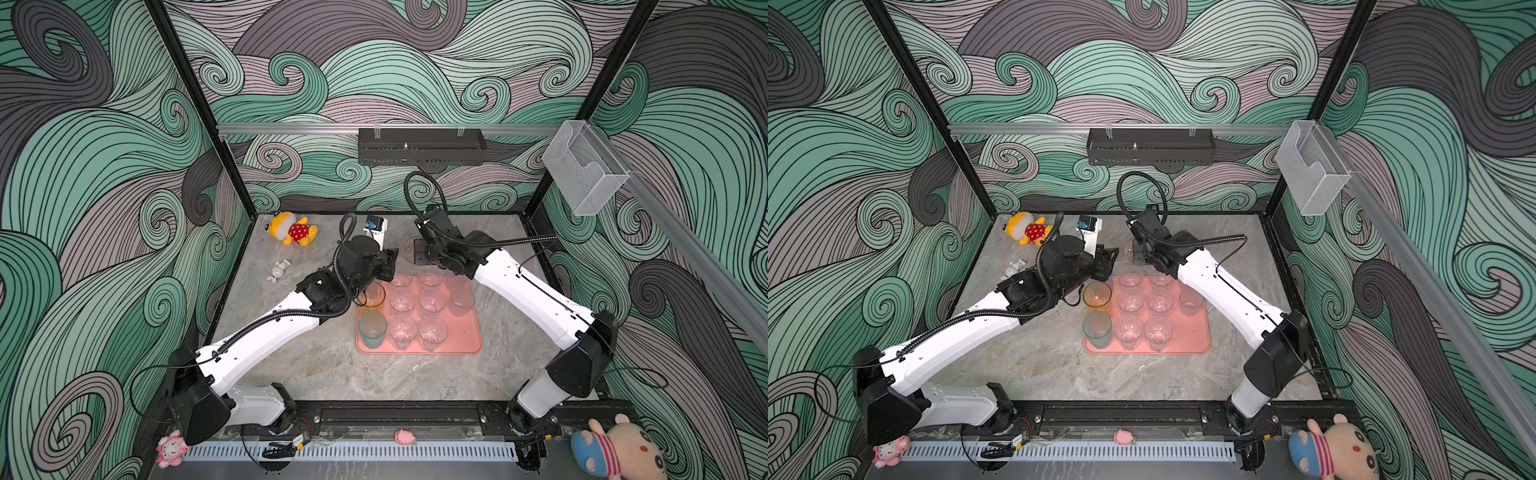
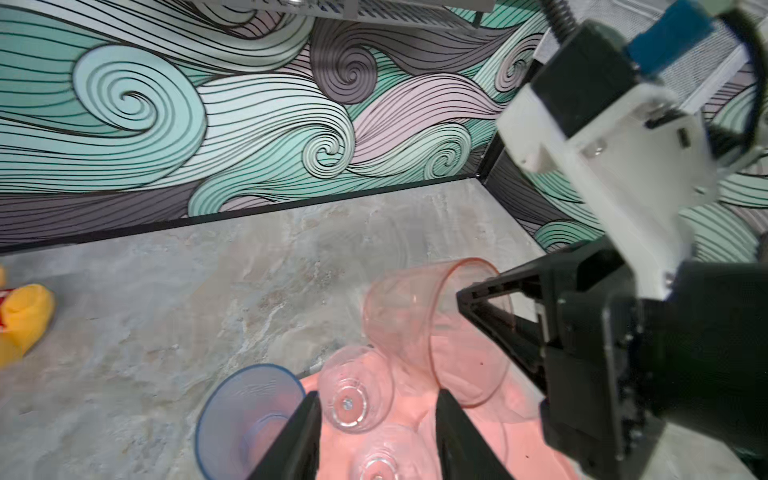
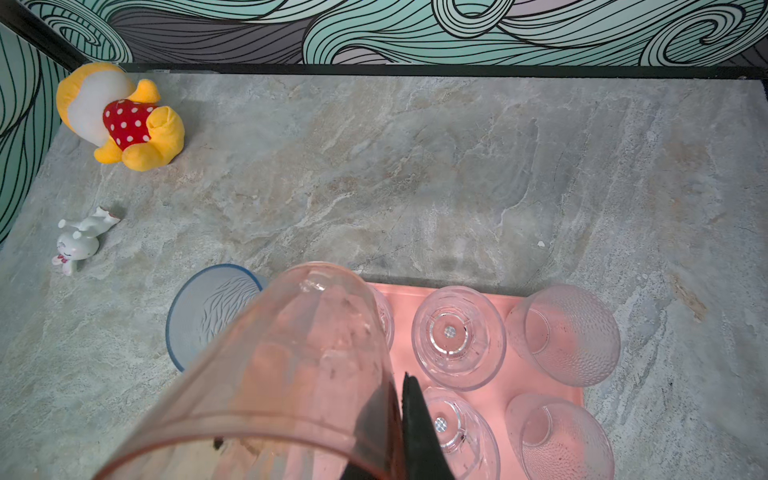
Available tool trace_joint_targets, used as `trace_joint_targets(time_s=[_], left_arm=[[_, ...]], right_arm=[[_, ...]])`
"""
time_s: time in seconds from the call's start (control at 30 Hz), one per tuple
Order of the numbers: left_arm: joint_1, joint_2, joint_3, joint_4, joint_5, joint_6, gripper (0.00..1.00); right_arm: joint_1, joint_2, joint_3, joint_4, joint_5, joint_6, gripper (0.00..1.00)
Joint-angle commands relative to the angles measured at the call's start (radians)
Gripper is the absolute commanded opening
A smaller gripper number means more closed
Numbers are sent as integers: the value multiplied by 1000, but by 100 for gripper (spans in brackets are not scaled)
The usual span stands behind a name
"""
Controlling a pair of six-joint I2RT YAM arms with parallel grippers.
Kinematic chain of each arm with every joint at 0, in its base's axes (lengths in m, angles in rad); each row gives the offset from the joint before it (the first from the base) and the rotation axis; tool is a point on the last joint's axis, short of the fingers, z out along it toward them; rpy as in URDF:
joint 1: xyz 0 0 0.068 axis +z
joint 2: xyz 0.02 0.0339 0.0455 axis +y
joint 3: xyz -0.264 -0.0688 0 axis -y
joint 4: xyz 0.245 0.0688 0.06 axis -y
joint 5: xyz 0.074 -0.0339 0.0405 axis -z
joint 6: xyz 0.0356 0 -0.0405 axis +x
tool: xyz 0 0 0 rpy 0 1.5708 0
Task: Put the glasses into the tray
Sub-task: 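Hand the pink glass from the left gripper to the right gripper, then place the pink glass on the tray's near corner with the right while the left withdraws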
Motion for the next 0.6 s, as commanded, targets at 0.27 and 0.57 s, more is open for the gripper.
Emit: trace_joint_targets(time_s=[0.27, 0.57], left_arm=[[168, -228, -172, -66, -117, 88, 54], [255, -314, -251, -106, -85, 37, 54]], right_arm=[[-138, -260, -197, -261, -155, -65, 5], [-165, -453, -390, -453, -151, -33, 5]])
